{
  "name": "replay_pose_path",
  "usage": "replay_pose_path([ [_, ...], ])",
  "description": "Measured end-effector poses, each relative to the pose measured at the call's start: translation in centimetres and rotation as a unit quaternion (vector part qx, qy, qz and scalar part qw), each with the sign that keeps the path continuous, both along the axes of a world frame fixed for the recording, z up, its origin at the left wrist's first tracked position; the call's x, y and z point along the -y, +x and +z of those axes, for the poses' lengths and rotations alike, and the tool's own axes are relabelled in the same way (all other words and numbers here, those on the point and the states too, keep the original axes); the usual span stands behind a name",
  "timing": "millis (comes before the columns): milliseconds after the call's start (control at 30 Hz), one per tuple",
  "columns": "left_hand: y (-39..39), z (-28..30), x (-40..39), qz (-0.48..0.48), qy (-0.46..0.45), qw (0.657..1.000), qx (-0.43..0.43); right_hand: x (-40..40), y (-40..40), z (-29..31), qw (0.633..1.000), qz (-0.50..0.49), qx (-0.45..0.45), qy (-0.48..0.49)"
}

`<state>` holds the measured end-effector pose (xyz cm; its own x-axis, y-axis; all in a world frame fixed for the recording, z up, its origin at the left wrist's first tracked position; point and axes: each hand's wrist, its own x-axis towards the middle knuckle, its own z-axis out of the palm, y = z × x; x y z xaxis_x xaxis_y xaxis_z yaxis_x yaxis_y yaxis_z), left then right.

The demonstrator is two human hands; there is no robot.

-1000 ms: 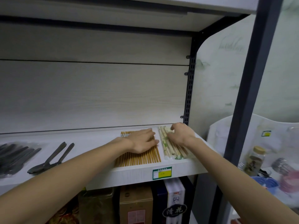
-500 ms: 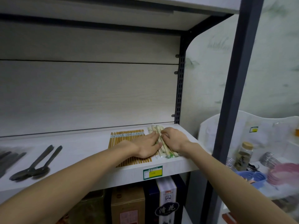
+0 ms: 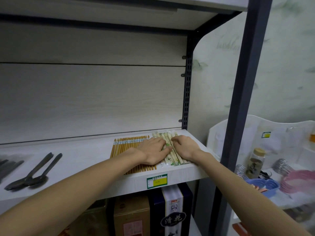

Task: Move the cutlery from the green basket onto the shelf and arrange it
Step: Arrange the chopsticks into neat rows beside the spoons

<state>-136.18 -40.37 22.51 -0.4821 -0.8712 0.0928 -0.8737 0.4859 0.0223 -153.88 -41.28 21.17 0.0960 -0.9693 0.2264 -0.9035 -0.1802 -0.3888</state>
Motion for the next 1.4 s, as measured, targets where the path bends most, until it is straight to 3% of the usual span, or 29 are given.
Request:
replay_pose_path([
  [500, -1.1, 0.5, 0.0, 0.005, 0.102, 0.990, 0.095, 0.3, -0.8, -0.3, 0.998, 0.003, -0.065, 0.012],
  [633, -1.5, 0.6, 0.3, 0.014, 0.137, 0.986, 0.095, 0.4, -1.0, 0.0, 0.999, 0.020, -0.032, 0.034],
  [867, -1.4, 0.9, -0.4, 0.000, 0.121, 0.992, 0.049, 0.7, -1.2, 0.4, 0.995, 0.023, -0.066, 0.065],
  [1267, -1.1, 0.5, -0.2, 0.007, 0.135, 0.989, 0.063, 0.4, -0.9, -0.5, 0.996, 0.018, -0.085, 0.021],
  [1400, -1.1, 0.8, -0.2, -0.005, 0.085, 0.996, 0.038, 0.5, -0.9, -0.6, 0.996, 0.028, -0.078, 0.027],
])
